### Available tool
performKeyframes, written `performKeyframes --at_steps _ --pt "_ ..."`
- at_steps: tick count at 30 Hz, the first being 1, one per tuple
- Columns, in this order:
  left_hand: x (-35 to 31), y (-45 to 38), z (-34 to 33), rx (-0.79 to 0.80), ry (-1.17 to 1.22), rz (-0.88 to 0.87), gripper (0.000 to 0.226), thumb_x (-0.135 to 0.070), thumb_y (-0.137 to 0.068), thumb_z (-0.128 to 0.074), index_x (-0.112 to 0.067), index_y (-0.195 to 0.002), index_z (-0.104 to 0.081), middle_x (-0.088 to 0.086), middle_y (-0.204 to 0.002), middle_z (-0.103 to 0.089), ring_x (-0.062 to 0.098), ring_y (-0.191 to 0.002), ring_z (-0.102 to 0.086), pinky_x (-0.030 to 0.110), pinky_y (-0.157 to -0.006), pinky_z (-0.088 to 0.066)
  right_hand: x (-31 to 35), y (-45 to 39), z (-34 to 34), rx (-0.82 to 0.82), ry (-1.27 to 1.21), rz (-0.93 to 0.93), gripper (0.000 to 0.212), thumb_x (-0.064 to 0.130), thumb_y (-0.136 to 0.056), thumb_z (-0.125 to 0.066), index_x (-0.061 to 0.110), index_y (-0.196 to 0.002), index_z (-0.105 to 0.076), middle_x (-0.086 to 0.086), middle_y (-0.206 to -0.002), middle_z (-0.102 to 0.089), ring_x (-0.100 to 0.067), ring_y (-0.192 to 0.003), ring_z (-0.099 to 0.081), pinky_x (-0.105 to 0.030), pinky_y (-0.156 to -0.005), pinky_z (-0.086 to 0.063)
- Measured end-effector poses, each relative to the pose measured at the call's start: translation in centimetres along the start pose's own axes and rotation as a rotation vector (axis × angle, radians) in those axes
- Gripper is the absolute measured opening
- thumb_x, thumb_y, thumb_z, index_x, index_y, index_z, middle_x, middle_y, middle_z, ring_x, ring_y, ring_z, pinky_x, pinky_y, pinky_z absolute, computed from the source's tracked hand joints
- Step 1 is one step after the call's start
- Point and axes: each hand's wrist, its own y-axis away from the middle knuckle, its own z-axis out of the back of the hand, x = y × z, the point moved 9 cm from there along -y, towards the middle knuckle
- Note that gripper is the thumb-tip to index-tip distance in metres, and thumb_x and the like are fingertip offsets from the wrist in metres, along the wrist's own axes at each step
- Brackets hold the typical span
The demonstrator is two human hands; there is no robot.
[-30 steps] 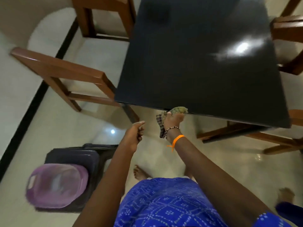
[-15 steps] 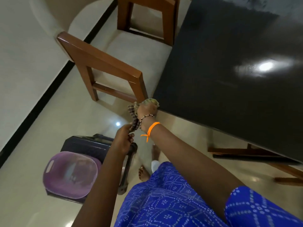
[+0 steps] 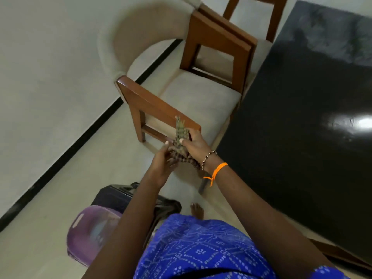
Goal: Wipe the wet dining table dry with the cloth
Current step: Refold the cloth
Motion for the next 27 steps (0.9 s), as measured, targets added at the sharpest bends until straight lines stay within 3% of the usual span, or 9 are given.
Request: performKeyframes --at_steps 2,5,9,12,15,18,21,23,27 --pt "-0.9 -0.2 -1.0 0.084 0.048 -0.013 0.041 -0.047 -0.093 -0.04 -0.017 -0.105 -0.065 -0.003 -0.089 -0.074 0.012 -0.085 -0.068 0.028 -0.072 -0.053 1.4 -0.6 -0.6 0.061 -0.002 0.069 0.033 0.014 -0.094 -0.049 -0.001 -0.121 -0.056 -0.026 -0.125 -0.055 -0.035 -0.12 -0.051 -0.046 -0.107 -0.038" --pt "-2.1 -0.2 -0.9 0.131 0.18 -0.045 0.047 -0.05 -0.091 -0.042 -0.016 -0.119 -0.059 0.004 -0.112 -0.07 0.019 -0.101 -0.066 0.032 -0.072 -0.056 2.9 -1.7 -1.2 0.095 -0.05 0.113 0.03 0.014 -0.096 -0.045 0.001 -0.116 -0.063 -0.016 -0.128 -0.06 -0.026 -0.122 -0.053 -0.042 -0.11 -0.036" --pt "-4.4 -0.6 2.1 -0.008 0.135 -0.102 0.046 -0.043 -0.088 -0.053 -0.014 -0.122 -0.056 0.004 -0.109 -0.067 0.02 -0.103 -0.061 0.035 -0.083 -0.052 4.7 -3.4 -3.0 0.099 -0.096 0.149 0.027 0.006 -0.091 -0.048 0.007 -0.112 -0.066 -0.014 -0.122 -0.063 -0.023 -0.115 -0.057 -0.038 -0.105 -0.042" --pt "-6.6 -1.0 4.6 -0.089 0.103 -0.163 0.045 -0.037 -0.087 -0.056 -0.011 -0.124 -0.055 0.002 -0.106 -0.067 0.018 -0.102 -0.06 0.032 -0.085 -0.05 4.8 -5.0 -4.2 0.021 -0.19 0.046 0.026 0.007 -0.089 -0.054 0.004 -0.114 -0.062 -0.016 -0.118 -0.063 -0.027 -0.11 -0.059 -0.041 -0.099 -0.047" --pt "-9.6 -1.5 7.4 -0.113 0.119 -0.244 0.039 -0.03 -0.088 -0.054 -0.01 -0.122 -0.056 0.004 -0.108 -0.069 0.019 -0.1 -0.063 0.027 -0.073 -0.053 4.8 -6.7 -8.5 0.242 -0.314 -0.128 0.02 0.022 -0.094 -0.051 0.007 -0.099 -0.063 -0.011 -0.1 -0.065 -0.023 -0.095 -0.061 -0.037 -0.088 -0.05" --pt "-13.0 -2.6 10.1 -0.115 0.105 -0.269 0.03 -0.026 -0.088 -0.052 -0.011 -0.112 -0.061 0.005 -0.101 -0.071 0.02 -0.094 -0.066 0.029 -0.072 -0.054 6.8 -8.6 -12.7 0.44 -0.326 -0.158 0.029 0.027 -0.096 -0.048 0.007 -0.113 -0.06 -0.01 -0.108 -0.063 -0.019 -0.094 -0.061 -0.032 -0.084 -0.051" --pt "-16.3 -5.3 14.5 -0.165 0.116 -0.22 0.029 -0.028 -0.085 -0.057 -0.012 -0.108 -0.063 0.004 -0.102 -0.071 0.019 -0.095 -0.065 0.029 -0.076 -0.051 9.6 -12.6 -16.1 0.384 -0.343 -0.154 0.034 0.017 -0.092 -0.055 0.0 -0.122 -0.052 -0.016 -0.12 -0.06 -0.022 -0.102 -0.061 -0.023 -0.073 -0.051" --pt "-18.4 -7.9 17.7 -0.21 0.101 -0.176 0.038 -0.03 -0.082 -0.061 -0.01 -0.114 -0.06 0.008 -0.11 -0.068 0.022 -0.102 -0.063 0.03 -0.078 -0.051 11.2 -16.0 -18.1 0.302 -0.306 -0.144 0.041 0.007 -0.088 -0.059 0.0 -0.126 -0.044 -0.018 -0.126 -0.055 -0.024 -0.106 -0.056 -0.029 -0.081 -0.049" --pt "-24.1 -15.3 25.5 -0.278 0.116 -0.122 0.039 -0.028 -0.082 -0.064 -0.008 -0.115 -0.058 0.009 -0.11 -0.066 0.021 -0.097 -0.063 0.025 -0.065 -0.054 14.8 -24.7 -24.4 0.245 -0.336 -0.162 0.039 -0.001 -0.086 -0.059 0.003 -0.117 -0.038 -0.022 -0.123 -0.052 -0.025 -0.102 -0.055 -0.039 -0.088 -0.049"
